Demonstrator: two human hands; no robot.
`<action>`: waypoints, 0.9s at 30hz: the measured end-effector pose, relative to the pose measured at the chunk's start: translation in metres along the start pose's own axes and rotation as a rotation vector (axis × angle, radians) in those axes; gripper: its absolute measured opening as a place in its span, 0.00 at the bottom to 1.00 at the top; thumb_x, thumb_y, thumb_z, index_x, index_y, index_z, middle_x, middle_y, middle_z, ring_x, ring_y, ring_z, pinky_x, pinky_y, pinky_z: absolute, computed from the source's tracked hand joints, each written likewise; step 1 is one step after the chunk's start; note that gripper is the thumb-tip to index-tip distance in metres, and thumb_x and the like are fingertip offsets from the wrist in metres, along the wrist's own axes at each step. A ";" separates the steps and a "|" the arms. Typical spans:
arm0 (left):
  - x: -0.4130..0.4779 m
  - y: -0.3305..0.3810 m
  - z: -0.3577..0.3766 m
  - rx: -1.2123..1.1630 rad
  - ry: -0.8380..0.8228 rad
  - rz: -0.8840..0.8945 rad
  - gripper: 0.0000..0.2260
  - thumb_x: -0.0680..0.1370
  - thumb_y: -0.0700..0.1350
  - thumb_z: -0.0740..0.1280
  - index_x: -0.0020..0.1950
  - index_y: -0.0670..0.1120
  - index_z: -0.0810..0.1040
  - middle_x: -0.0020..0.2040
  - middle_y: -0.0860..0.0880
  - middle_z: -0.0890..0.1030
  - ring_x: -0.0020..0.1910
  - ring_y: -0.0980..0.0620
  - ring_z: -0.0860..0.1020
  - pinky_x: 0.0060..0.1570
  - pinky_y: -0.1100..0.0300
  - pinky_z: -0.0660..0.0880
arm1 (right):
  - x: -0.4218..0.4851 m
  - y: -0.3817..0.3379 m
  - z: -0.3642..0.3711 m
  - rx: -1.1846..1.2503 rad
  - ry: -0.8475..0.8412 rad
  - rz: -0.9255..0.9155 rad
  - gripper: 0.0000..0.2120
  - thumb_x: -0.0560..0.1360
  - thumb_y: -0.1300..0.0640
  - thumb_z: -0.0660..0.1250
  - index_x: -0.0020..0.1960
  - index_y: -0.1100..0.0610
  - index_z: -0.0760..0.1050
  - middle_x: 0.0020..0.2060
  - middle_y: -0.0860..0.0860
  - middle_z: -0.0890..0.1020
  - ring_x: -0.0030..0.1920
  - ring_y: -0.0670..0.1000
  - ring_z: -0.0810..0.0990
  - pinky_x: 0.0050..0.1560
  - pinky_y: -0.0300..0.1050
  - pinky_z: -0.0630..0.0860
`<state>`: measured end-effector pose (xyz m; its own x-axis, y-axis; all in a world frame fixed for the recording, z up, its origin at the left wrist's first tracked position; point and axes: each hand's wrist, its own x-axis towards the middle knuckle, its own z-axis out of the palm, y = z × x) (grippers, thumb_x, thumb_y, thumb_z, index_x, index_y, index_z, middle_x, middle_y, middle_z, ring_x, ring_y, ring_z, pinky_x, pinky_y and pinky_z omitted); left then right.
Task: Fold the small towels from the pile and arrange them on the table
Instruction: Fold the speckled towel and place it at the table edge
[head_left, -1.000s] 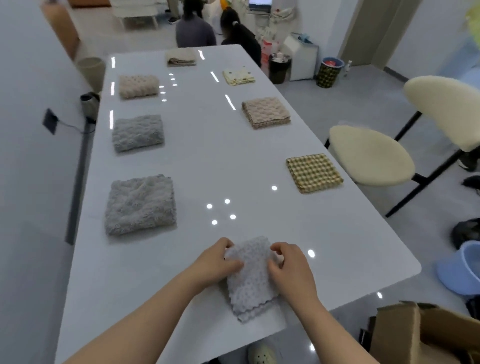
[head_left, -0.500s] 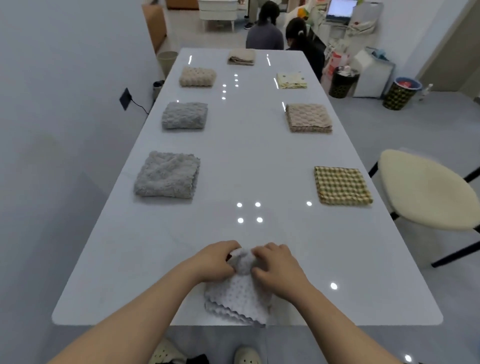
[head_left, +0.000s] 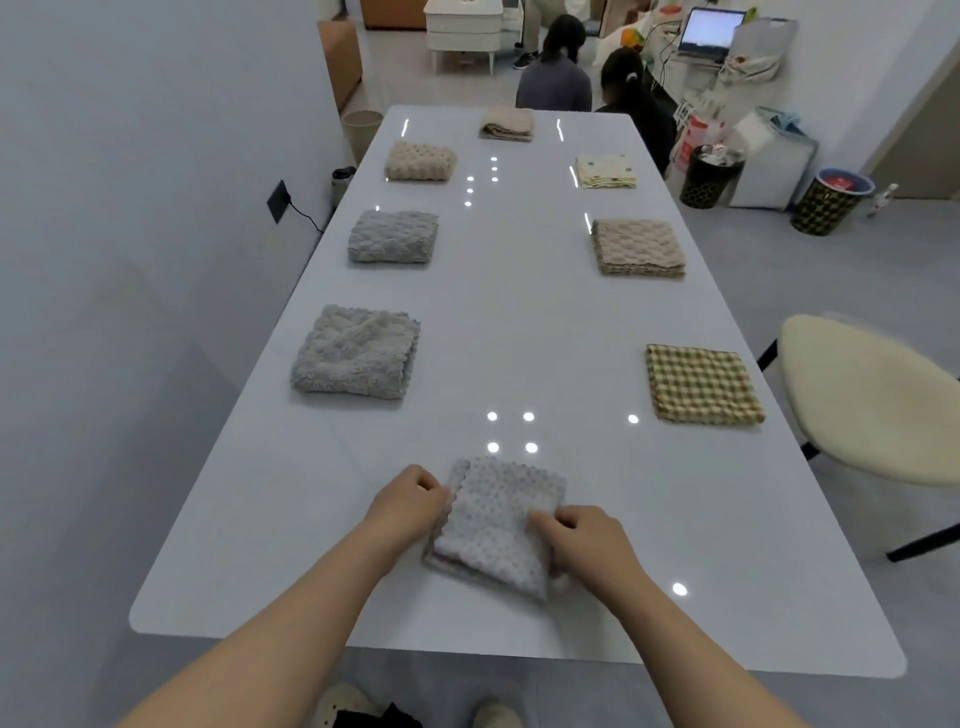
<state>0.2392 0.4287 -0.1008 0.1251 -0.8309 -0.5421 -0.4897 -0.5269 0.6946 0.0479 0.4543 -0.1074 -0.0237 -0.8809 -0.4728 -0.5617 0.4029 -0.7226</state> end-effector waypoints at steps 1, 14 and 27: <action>-0.002 -0.001 -0.001 0.038 0.038 0.010 0.08 0.78 0.47 0.60 0.40 0.47 0.68 0.37 0.52 0.74 0.34 0.55 0.71 0.34 0.62 0.66 | 0.000 -0.001 0.001 -0.018 0.004 -0.001 0.16 0.75 0.47 0.63 0.34 0.57 0.69 0.31 0.52 0.76 0.31 0.50 0.76 0.36 0.42 0.71; -0.010 -0.021 0.011 0.418 0.036 0.213 0.09 0.77 0.49 0.62 0.56 0.49 0.73 0.49 0.49 0.68 0.53 0.47 0.74 0.45 0.61 0.66 | 0.011 -0.002 0.000 -0.085 0.020 -0.047 0.18 0.73 0.52 0.65 0.31 0.57 0.61 0.29 0.49 0.63 0.29 0.46 0.61 0.29 0.36 0.59; -0.017 -0.016 0.013 0.208 0.013 0.147 0.13 0.76 0.44 0.64 0.61 0.48 0.72 0.52 0.52 0.75 0.49 0.54 0.73 0.46 0.63 0.69 | 0.004 -0.003 0.007 -0.168 0.013 -0.018 0.17 0.72 0.53 0.64 0.33 0.55 0.57 0.29 0.48 0.62 0.30 0.47 0.60 0.31 0.39 0.57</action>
<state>0.2337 0.4534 -0.1094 0.0495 -0.8990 -0.4351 -0.6702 -0.3529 0.6529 0.0551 0.4508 -0.1103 -0.0225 -0.8914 -0.4527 -0.6925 0.3406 -0.6360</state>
